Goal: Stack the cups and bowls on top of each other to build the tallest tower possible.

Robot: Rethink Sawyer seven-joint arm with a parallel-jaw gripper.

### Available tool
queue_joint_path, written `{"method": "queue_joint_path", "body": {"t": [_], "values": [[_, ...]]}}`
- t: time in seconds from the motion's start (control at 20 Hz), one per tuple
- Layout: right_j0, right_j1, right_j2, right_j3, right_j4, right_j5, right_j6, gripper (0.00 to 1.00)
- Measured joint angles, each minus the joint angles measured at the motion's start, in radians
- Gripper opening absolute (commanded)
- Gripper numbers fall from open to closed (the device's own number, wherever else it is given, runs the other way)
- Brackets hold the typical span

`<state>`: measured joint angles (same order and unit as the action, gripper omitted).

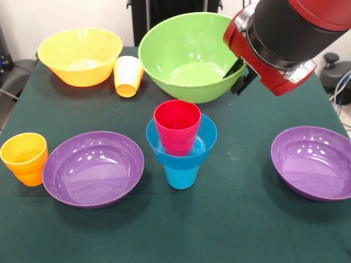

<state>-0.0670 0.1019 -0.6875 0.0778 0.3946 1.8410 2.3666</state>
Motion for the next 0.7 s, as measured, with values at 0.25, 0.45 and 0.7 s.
{"method": "queue_joint_path", "body": {"t": [0.25, 0.45, 0.7], "values": [[-0.008, 0.015, -0.051, -0.011, 0.063, 0.043, -0.002, 0.0], [-0.005, 0.016, -0.071, -0.011, 0.087, 0.048, -0.002, 0.0], [-0.001, 0.016, -0.092, -0.011, 0.092, 0.048, -0.002, 0.0]]}}
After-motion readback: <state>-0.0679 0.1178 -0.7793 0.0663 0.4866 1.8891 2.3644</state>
